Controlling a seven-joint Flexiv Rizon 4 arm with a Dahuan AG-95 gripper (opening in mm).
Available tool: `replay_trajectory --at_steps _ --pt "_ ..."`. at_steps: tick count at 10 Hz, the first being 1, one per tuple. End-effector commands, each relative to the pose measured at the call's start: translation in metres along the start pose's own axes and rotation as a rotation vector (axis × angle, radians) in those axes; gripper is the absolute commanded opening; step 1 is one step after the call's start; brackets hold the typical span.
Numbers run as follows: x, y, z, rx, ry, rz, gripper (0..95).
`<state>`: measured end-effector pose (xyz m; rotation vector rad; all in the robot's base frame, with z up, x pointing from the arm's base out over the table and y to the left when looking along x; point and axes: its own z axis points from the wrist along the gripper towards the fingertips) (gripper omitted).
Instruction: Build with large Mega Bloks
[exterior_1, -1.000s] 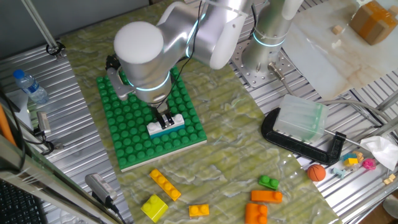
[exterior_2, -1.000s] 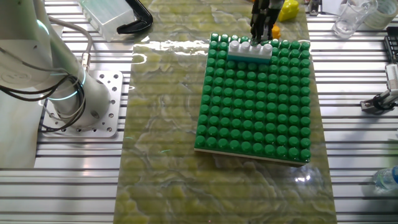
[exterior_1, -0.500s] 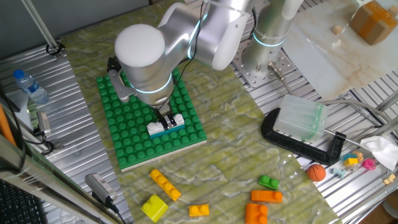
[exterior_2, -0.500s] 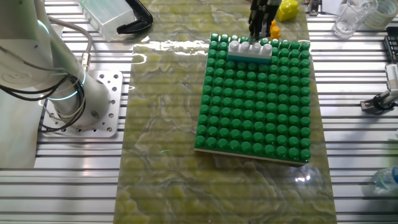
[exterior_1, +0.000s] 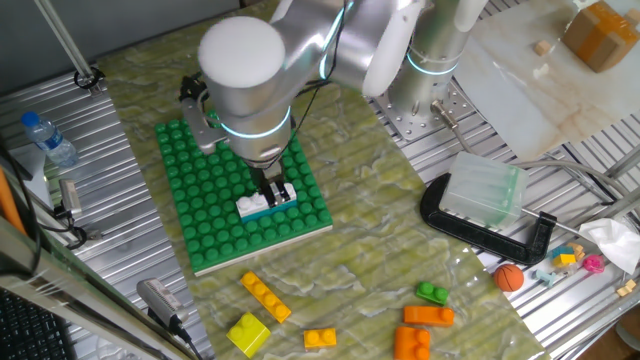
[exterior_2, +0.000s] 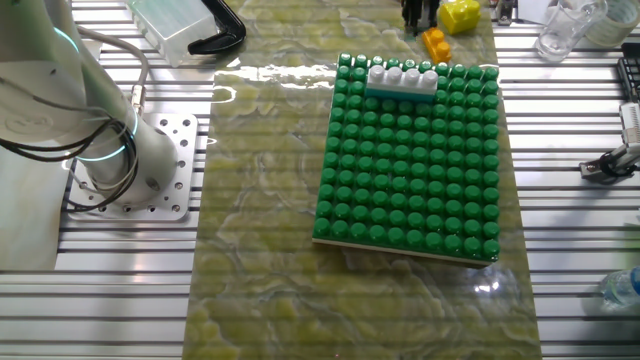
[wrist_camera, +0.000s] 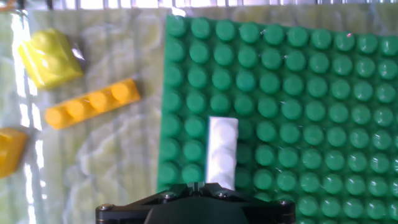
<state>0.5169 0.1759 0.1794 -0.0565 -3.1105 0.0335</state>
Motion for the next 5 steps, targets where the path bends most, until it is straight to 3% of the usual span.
replay_trajectory --at_steps 1,4,5 --pt "-0.011 0.012 0.011 0.007 0.006 0.005 0.0" --pt "-0.022 0.020 0.032 0.007 0.001 0.013 0.0" --pt "-0.028 0.025 0.042 -0.005 -0.005 0.068 0.0"
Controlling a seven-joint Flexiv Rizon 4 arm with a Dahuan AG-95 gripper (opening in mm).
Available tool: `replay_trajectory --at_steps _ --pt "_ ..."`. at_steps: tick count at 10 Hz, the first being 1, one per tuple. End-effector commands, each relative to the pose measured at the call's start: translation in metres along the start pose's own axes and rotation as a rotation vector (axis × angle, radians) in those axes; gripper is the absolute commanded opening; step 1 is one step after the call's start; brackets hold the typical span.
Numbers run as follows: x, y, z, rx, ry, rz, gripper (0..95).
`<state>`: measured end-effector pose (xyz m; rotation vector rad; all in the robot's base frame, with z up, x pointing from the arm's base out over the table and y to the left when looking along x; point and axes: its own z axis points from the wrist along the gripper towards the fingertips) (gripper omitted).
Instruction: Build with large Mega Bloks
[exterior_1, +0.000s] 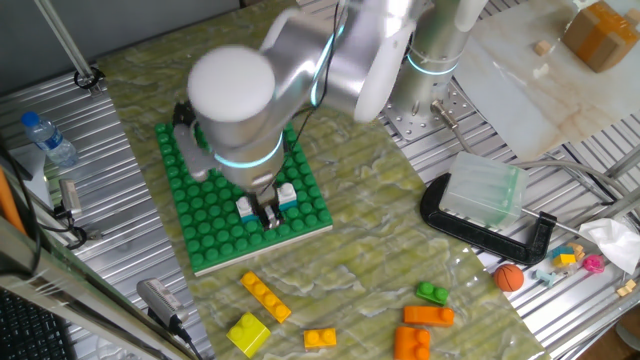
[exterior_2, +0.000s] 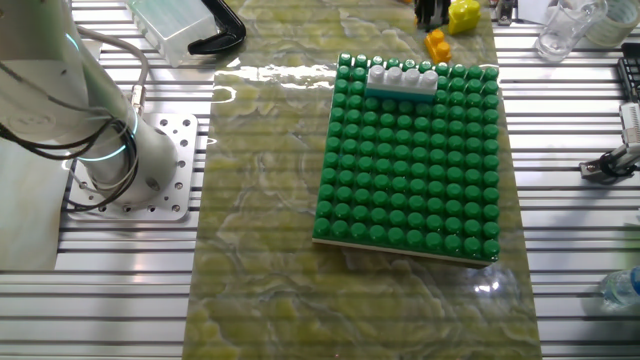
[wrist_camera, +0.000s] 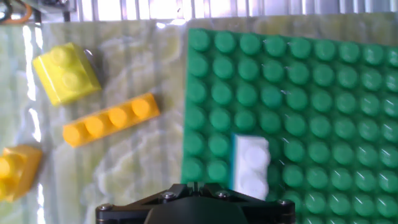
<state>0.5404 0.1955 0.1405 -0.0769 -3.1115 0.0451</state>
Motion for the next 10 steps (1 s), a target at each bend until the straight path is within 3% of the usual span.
replay_trajectory --at_steps 1,3,4,7,10 --pt "-0.009 0.009 0.012 -0.014 -0.009 0.064 0.0" --pt "-0.011 0.014 0.026 -0.021 -0.012 0.042 0.0" --pt "-0.009 0.017 0.027 -0.022 -0.001 0.045 0.0" --pt "-0.007 0.022 0.030 -0.021 -0.013 0.051 0.0" --pt "-0.007 0.022 0.030 -0.006 -0.002 0.040 0.0"
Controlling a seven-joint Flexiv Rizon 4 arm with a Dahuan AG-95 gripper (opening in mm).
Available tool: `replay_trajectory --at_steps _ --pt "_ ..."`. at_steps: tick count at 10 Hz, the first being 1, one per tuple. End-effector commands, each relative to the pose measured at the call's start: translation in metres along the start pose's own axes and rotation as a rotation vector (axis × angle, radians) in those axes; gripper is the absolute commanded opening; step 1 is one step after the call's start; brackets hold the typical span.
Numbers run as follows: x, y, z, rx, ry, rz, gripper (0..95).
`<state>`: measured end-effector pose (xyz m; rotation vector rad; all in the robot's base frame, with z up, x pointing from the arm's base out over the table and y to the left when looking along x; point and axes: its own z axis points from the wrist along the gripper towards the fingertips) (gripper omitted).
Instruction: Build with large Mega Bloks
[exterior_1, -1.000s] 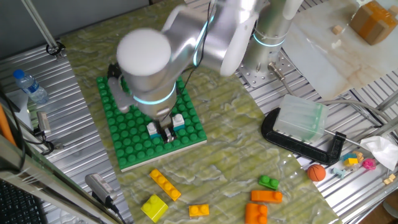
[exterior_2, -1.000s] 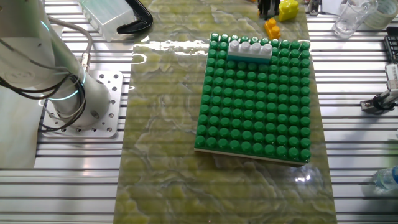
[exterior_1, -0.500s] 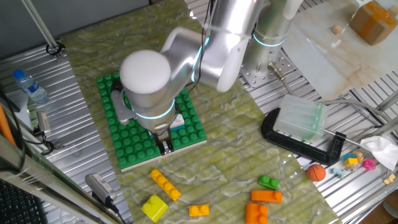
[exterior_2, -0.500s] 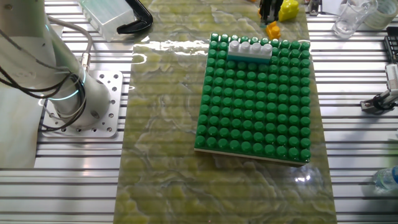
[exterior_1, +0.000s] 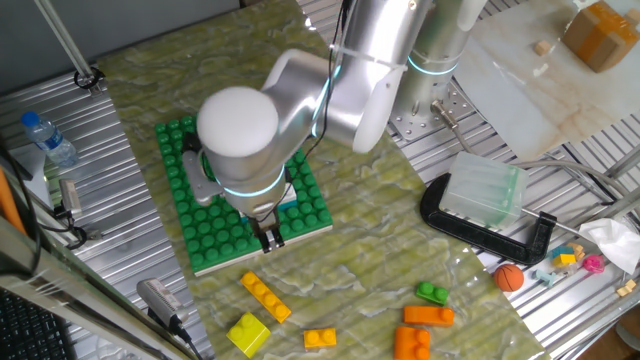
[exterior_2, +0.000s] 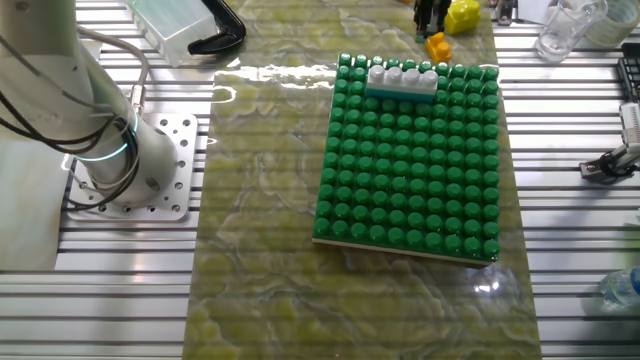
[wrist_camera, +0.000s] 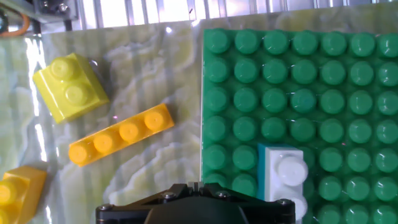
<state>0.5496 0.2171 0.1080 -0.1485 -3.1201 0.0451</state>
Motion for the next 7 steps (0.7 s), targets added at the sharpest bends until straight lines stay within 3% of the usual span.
replay_trajectory --at_steps 1,3,6,7 --pt "0.0017 -0.0011 -0.0020 -0.004 0.017 -0.042 0.0" --pt "0.0017 -0.0011 -0.0020 0.023 0.037 -0.093 0.0" --pt "0.0039 -0.0026 -0.0002 0.026 0.030 -0.072 0.0" --pt "0.0006 -0.0008 0.0060 0.026 0.040 -0.059 0.0"
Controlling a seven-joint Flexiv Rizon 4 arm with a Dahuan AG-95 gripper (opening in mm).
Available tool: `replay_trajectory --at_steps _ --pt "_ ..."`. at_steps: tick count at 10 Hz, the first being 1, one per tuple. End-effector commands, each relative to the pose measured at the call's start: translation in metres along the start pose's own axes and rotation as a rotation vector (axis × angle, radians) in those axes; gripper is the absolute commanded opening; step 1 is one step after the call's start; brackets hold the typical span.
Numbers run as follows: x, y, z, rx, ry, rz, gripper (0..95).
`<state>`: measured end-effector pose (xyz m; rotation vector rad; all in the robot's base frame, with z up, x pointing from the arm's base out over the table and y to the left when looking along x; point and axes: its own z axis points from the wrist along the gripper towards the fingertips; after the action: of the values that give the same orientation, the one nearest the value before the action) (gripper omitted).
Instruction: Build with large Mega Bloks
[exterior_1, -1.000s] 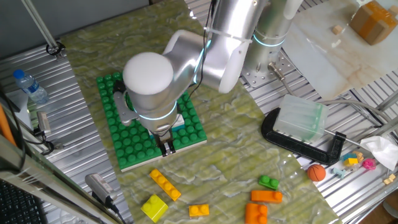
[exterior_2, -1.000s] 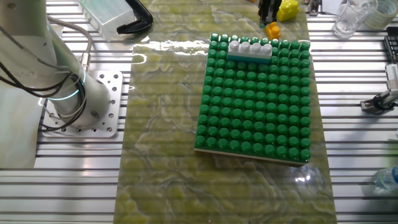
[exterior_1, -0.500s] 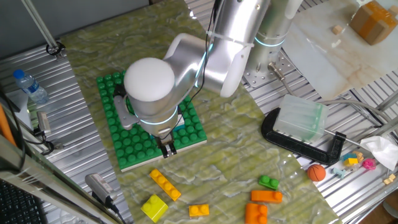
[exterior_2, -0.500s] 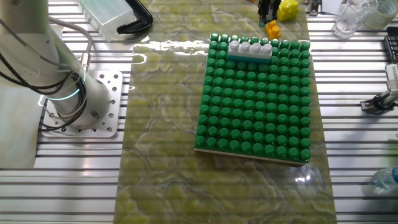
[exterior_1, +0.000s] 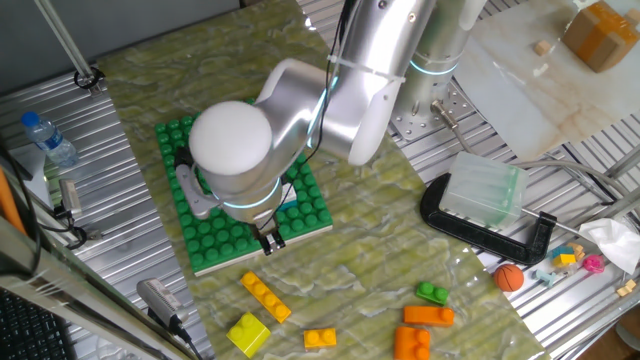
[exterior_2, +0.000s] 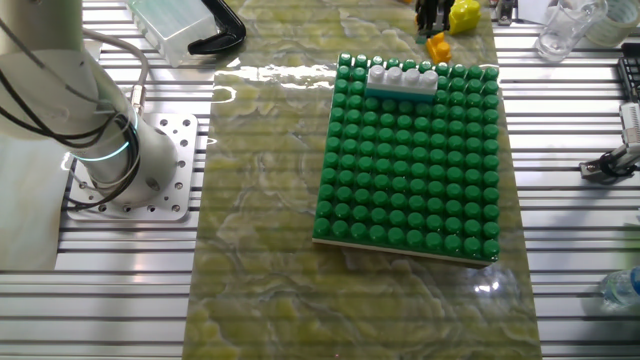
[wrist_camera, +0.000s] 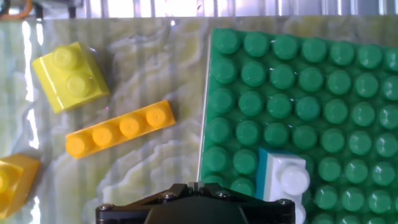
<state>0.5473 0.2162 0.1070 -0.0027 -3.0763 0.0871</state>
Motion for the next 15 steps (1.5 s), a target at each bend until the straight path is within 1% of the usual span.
replay_trajectory --at_steps 1,2,4,5,7,8,9,11,12,13,14,15 --pt "-0.005 0.001 0.012 -0.012 0.008 0.047 0.0" --pt "-0.012 0.002 0.023 -0.022 0.001 0.038 0.0" --pt "-0.017 0.008 0.029 -0.048 -0.008 0.034 0.0" --pt "-0.020 0.013 0.030 -0.047 -0.006 0.042 0.0" --pt "-0.029 0.025 0.033 -0.046 -0.018 0.060 0.0" --pt "-0.034 0.029 0.035 -0.043 -0.016 0.069 0.0" --pt "-0.036 0.030 0.037 -0.040 -0.014 0.067 0.0" --pt "-0.041 0.029 0.052 -0.040 -0.013 0.062 0.0" --pt "-0.042 0.029 0.056 -0.041 -0.013 0.057 0.0" --pt "-0.043 0.029 0.058 -0.043 -0.018 0.054 0.0" --pt "-0.043 0.029 0.059 -0.044 -0.032 0.052 0.0" --pt "-0.043 0.030 0.058 -0.047 -0.063 0.050 0.0"
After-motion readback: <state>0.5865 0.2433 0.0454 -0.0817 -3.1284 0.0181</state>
